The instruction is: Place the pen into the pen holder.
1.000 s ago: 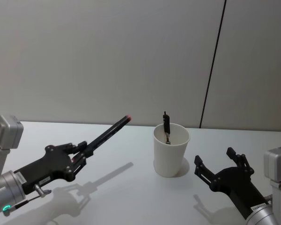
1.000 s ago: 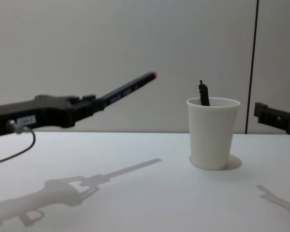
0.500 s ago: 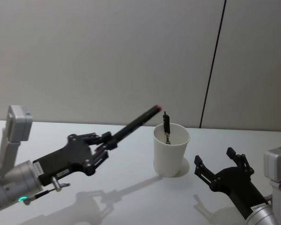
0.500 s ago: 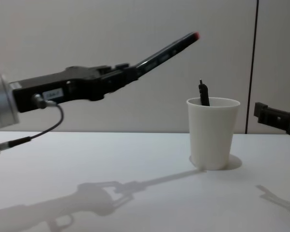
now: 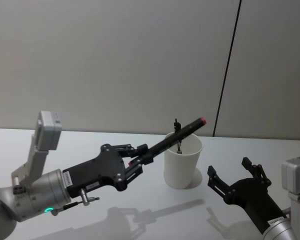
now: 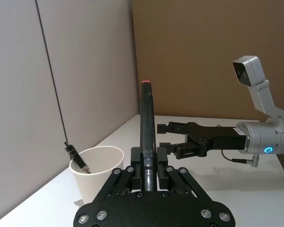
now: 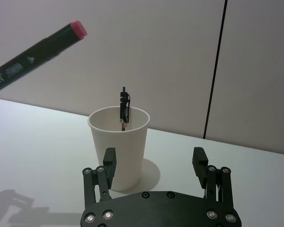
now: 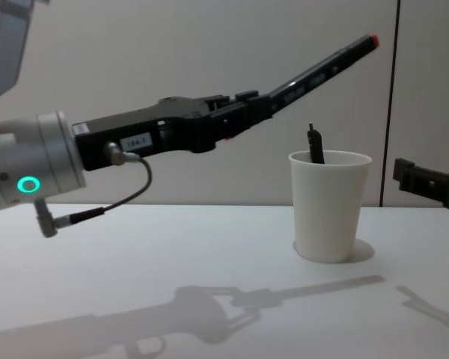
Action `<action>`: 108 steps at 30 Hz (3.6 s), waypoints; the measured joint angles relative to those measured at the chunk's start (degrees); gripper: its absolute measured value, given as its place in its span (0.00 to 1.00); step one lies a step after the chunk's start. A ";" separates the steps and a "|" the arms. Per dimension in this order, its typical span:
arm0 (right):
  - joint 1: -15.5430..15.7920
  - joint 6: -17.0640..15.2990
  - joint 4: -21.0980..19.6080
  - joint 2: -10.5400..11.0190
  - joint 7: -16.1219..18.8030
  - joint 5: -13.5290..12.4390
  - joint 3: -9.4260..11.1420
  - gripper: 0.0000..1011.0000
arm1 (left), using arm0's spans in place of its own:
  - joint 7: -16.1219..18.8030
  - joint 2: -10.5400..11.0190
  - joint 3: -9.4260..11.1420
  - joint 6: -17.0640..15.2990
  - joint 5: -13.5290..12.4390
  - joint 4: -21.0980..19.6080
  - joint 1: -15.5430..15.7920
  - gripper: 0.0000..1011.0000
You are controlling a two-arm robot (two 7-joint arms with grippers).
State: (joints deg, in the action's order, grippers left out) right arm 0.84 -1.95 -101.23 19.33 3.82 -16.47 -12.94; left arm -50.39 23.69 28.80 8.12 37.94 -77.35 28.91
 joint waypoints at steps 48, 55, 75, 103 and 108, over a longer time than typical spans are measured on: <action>0.15 0.07 -0.06 0.03 0.82 -0.56 0.38 0.99 | 8.42 -2.43 4.48 3.65 -11.33 1.39 3.04 0.19; 0.81 0.24 -0.76 1.00 3.92 -3.09 1.65 0.99 | 8.57 -2.46 4.52 3.71 -11.53 1.39 3.07 0.19; 2.76 -4.91 -2.81 3.26 14.48 -18.24 6.02 0.99 | 8.76 -2.52 4.56 3.77 -11.71 1.38 3.11 0.19; -4.94 -20.74 4.58 0.09 21.36 -41.45 7.53 0.99 | 8.77 -2.52 4.56 3.77 -11.74 1.38 3.10 0.20; -6.86 -21.87 6.46 -0.09 23.00 -42.96 6.75 0.99 | 8.77 -2.52 4.56 3.77 -11.74 1.38 3.10 0.19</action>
State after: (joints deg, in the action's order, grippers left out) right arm -6.02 -23.81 -94.76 19.24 26.82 -59.43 -6.19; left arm -41.61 21.17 33.36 11.89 26.21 -75.97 32.02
